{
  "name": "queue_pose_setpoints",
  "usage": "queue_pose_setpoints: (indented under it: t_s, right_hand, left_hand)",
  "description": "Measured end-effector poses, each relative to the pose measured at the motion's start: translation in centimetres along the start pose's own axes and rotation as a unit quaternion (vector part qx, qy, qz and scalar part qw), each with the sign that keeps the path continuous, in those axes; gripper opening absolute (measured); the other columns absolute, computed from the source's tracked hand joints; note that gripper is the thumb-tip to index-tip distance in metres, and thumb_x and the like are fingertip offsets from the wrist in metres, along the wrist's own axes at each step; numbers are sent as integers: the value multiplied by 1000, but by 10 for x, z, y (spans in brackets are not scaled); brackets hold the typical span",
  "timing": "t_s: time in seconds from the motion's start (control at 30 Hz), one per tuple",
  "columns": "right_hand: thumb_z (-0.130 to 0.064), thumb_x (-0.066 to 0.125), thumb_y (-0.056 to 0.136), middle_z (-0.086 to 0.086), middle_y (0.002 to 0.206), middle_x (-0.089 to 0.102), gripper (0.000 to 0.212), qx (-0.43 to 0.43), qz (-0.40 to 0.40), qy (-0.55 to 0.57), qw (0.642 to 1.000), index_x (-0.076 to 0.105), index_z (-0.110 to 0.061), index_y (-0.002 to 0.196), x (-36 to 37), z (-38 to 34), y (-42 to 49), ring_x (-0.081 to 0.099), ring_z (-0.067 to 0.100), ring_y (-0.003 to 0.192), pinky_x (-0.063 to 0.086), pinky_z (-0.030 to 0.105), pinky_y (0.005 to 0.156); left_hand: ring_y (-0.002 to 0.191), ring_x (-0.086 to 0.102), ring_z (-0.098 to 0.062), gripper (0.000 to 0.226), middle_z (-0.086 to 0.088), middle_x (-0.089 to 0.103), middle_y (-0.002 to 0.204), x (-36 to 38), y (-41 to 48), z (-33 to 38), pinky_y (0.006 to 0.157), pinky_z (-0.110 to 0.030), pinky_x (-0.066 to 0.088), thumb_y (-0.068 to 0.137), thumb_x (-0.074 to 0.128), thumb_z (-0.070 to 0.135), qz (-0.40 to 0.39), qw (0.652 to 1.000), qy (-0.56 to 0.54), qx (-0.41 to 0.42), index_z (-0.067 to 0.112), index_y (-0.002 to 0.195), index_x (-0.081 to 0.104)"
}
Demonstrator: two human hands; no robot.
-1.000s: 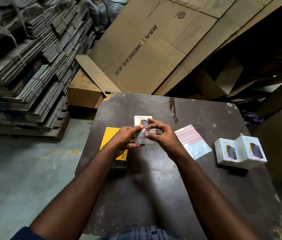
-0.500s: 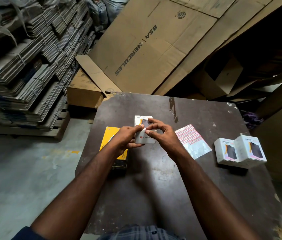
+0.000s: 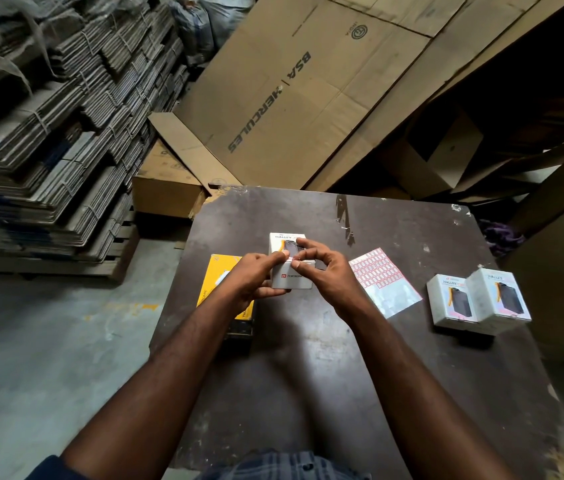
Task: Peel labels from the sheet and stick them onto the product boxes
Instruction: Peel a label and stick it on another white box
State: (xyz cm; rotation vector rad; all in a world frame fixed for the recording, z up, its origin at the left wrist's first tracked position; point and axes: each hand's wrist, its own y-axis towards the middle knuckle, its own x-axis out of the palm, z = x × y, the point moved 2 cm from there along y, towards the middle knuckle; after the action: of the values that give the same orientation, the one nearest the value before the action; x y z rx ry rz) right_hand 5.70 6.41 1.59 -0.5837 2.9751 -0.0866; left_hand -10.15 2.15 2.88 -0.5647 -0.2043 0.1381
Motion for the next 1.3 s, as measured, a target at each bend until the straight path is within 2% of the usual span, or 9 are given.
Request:
queue_pose_setpoints:
  t_s: [0.23,0.4,0.47,0.57,0.73,0.9,1.1,1.2,1.3]
  right_hand:
    - [-18,75,87,-11,137,58,11,1,7,17,1000,75,-11,95,-3,2,-2,54,5,125,55,34,95]
    - [-22,72,90,-5,133,59,43,9,6,32,999,62,-21,132,-1,4,-8,59,9,120,56,25,89]
    - [-23,63,96,-3,136,57,38,13,-7,21,1000,60,-20,134,-2,4,-8,57,11,122,55,20,88]
    - [-26,61,97,2,137,58,39,36,-8,38,999,58,-18,135,-1,4,-6,57,22,124,56,26,91]
    - [-37,72,86,0,156,36,76,64,13,35,997,33,-30,150,-1,11,-5,49,17,133,51,34,103]
    - [-10,58,94,11,133,56,64,127,37,139,981,26,-18,148,3,7,-7,62,24,108,53,39,86]
    - [-20,47,102,15,127,64,40,152,64,153,974,43,-11,142,6,12,-12,64,24,103,52,40,85]
    - [-29,58,97,12,128,65,46,149,-1,169,974,48,-15,140,3,13,-21,64,23,107,53,38,87]
    - [-14,66,90,8,118,69,47,133,-9,138,981,50,-14,134,3,12,-28,69,17,99,55,32,81]
  left_hand:
    - [94,73,-26,21,-18,71,103,3,-2,2,66,-33,63,95,63,30,-7,1000,4,-1,11,104,62]
    - [90,74,-25,46,-21,70,109,1,-1,-2,60,-32,61,92,68,29,14,1000,-1,1,-1,126,54]
    - [90,74,-25,52,-22,69,112,1,0,-4,59,-32,61,92,68,28,24,1000,-2,0,-2,130,51]
    - [93,73,-27,48,-24,68,115,2,0,-6,60,-33,61,93,67,27,20,1000,-5,-2,-3,127,53]
    - [91,74,-27,45,-23,69,111,7,0,-4,63,-35,62,91,69,29,6,1000,-14,4,2,123,55]
    - [97,73,-28,55,-18,63,123,12,3,-10,61,-35,60,87,75,31,21,999,4,29,6,128,50]
    - [97,73,-27,52,-19,67,120,16,2,-15,65,-38,62,87,74,32,10,1000,22,12,6,126,53]
    - [97,73,-28,47,-19,69,115,14,-1,-16,64,-37,61,89,71,30,6,1000,19,7,5,125,55]
    - [93,72,-27,31,-19,70,109,17,-7,-15,64,-36,62,93,67,27,3,999,33,11,6,115,61]
